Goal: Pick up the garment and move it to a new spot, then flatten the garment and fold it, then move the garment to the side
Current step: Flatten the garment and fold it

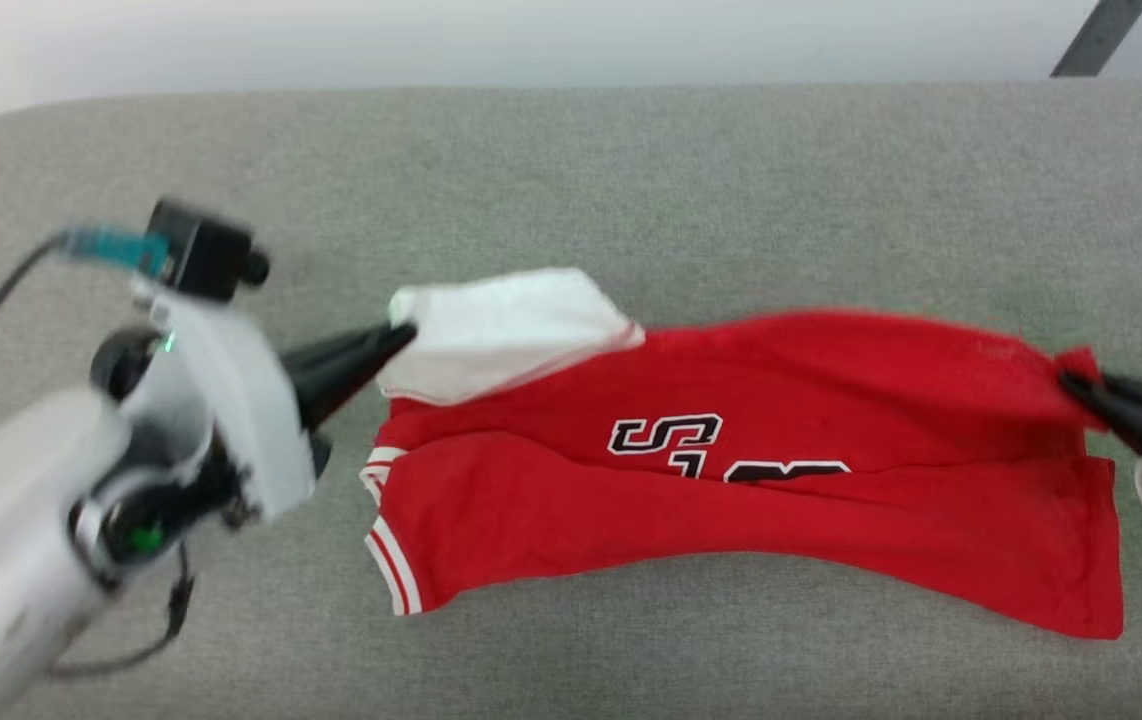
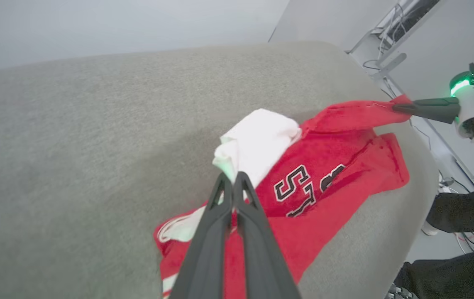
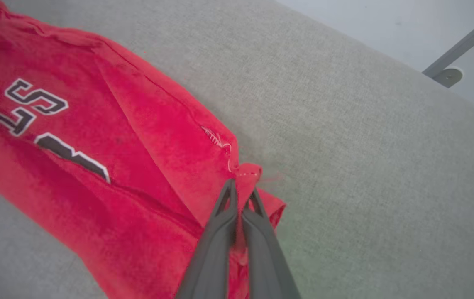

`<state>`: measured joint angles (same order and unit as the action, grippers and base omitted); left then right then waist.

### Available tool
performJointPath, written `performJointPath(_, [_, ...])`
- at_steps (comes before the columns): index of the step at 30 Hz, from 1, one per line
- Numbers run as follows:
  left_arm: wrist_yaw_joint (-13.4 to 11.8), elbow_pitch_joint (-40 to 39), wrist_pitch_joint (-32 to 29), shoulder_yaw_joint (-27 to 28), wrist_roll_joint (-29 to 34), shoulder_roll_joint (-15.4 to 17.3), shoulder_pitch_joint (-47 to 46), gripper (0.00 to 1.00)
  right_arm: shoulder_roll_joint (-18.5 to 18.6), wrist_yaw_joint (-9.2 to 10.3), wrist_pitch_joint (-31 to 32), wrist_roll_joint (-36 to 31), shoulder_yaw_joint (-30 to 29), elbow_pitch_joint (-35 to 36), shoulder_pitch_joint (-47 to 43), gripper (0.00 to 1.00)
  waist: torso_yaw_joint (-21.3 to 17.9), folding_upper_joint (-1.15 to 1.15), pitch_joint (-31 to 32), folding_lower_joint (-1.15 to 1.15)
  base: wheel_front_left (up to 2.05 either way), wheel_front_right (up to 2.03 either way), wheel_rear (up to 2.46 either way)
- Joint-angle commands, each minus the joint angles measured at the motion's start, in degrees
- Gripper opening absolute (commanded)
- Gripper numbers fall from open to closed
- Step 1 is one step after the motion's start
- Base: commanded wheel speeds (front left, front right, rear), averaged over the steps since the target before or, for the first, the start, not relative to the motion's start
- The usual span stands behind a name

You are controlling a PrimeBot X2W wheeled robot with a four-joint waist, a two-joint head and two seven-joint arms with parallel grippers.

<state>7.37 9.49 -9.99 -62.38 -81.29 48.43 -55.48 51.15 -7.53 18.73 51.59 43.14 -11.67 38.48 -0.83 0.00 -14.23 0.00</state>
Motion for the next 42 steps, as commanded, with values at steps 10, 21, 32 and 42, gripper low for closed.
performJointPath(10, [-2.32,-9.99,10.64,-2.65,-0.03,6.16,15.78,0.0,2.75,0.09,-4.0,1.32,-4.94,3.36,-14.18,0.0,-0.13,0.0,1.48,0.0,0.0,0.0,0.0])
performJointPath(21, [-3.02,-1.25,14.97,-5.71,1.8,-1.2,20.58,0.0,-5.14,0.09,-10.16,-3.38,-10.58,-5.48,-16.34,0.0,-0.1,0.0,0.4,0.0,0.0,0.0,0.0])
performJointPath(32, [-2.08,3.64,22.76,-3.94,2.91,-5.17,23.41,1.0,-5.59,0.09,-10.47,-0.85,-14.59,-4.94,-20.35,1.0,0.86,0.0,2.84,0.0,0.0,0.0,0.0])
performJointPath(42, [-4.22,2.69,25.17,8.15,9.75,-11.7,30.9,1.0,-5.71,0.09,-4.89,8.22,-21.77,-7.35,-24.94,1.0,5.94,0.0,4.36,0.0,0.0,0.0,0.0])
